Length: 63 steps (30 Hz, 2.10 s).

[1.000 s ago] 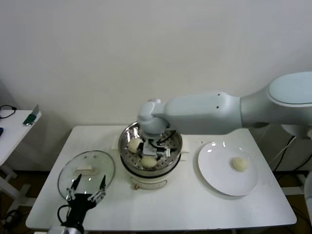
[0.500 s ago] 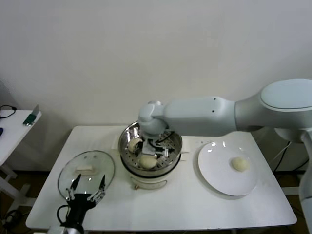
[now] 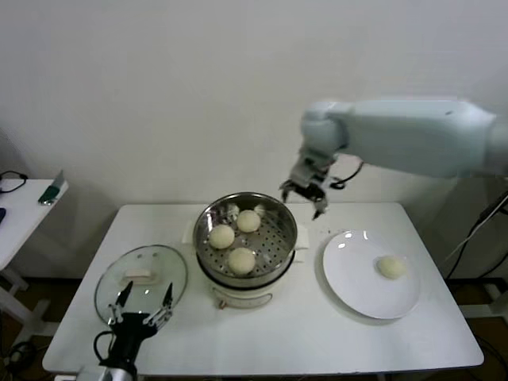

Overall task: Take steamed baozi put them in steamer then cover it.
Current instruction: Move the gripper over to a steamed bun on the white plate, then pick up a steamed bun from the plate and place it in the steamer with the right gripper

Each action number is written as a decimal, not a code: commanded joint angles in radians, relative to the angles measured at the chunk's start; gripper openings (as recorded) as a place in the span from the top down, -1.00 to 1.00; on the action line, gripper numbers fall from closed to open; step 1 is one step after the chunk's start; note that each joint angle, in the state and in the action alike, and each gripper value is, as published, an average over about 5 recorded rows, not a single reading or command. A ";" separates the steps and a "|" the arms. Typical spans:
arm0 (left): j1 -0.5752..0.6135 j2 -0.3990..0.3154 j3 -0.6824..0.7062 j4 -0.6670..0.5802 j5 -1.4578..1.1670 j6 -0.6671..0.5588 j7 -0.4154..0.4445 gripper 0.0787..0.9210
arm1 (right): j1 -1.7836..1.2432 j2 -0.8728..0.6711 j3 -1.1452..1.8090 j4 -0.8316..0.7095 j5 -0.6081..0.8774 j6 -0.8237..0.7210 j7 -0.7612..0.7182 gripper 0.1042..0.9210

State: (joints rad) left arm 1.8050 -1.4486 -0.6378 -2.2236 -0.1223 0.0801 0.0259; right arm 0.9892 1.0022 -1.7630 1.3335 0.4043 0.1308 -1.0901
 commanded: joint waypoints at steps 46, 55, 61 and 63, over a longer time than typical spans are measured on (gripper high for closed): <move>0.015 -0.023 0.006 0.030 0.014 -0.014 0.000 -0.77 | -0.841 -0.293 0.600 -0.393 -0.270 -0.280 0.135 -0.68; 0.011 -0.024 0.007 0.025 0.015 -0.011 0.000 -0.77 | -0.758 -0.308 0.527 -0.346 -0.209 -0.293 0.087 -0.45; 0.012 -0.023 0.006 0.019 0.013 -0.010 0.000 -0.77 | -0.564 -0.318 0.378 -0.292 -0.096 -0.291 0.069 -0.39; 0.012 -0.021 0.005 0.017 0.012 -0.010 0.000 -0.77 | -0.430 -0.310 0.277 -0.255 -0.024 -0.285 0.062 -0.38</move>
State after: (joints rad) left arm 1.8164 -1.4721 -0.6321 -2.2045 -0.1092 0.0696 0.0257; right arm 0.3099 0.6835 -1.3025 1.0209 0.2388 -0.1550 -1.0077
